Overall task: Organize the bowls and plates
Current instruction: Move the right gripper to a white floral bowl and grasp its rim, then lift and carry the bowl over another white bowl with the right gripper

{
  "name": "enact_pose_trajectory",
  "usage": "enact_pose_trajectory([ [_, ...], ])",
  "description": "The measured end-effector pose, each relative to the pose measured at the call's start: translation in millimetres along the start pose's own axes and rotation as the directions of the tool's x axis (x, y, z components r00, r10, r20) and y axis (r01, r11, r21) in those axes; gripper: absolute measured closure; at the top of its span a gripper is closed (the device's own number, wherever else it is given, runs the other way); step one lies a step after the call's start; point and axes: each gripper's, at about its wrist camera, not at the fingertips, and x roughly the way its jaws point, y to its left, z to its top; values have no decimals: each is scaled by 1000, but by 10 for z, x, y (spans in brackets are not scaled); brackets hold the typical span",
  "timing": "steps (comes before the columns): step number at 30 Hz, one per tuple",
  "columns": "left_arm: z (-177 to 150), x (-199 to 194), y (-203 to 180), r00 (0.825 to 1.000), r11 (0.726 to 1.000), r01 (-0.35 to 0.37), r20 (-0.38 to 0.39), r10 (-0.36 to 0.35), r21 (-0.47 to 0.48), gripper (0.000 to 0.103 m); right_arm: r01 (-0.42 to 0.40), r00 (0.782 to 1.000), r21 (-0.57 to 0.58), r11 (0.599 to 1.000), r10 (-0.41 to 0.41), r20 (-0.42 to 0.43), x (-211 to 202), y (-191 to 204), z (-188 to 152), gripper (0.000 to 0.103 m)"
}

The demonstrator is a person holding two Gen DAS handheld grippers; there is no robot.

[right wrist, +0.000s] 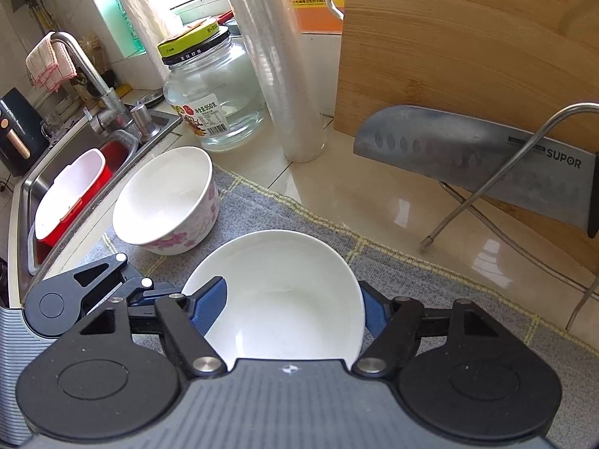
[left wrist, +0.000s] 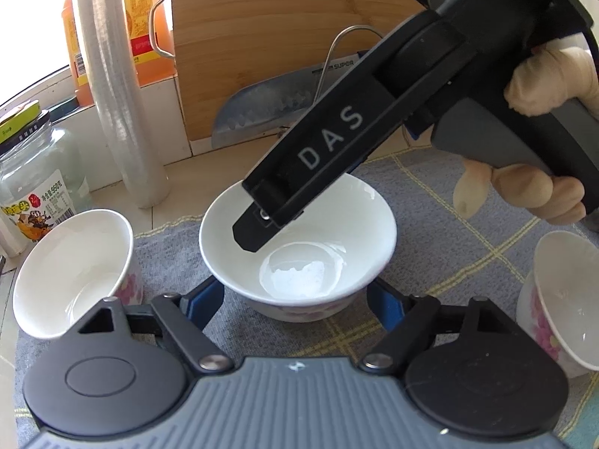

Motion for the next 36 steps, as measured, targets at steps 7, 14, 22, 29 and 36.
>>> enact_pose_trajectory([
  [7,36,-7,-16,1000,1000,-1,-13,1,15,20,-11,1000,13,1000,11,-4,-28,-15,-2,25],
  [14,60,-10,41,1000,1000,14,-27,-14,-3,20,-12,1000,6,1000,12,-5,-57,38,-1,25],
  [22,104,-130,22,999,1000,25,-46,-26,-8,20,-30,1000,16,999,30,1,-163,87,-53,25],
  [29,102,-300,-36,998,999,43,-52,-43,4,20,-43,999,24,999,43,14,-336,157,-164,25],
  [36,120,-473,-127,997,998,62,-51,-60,24,20,-34,998,23,999,33,50,-584,251,-279,25],
])
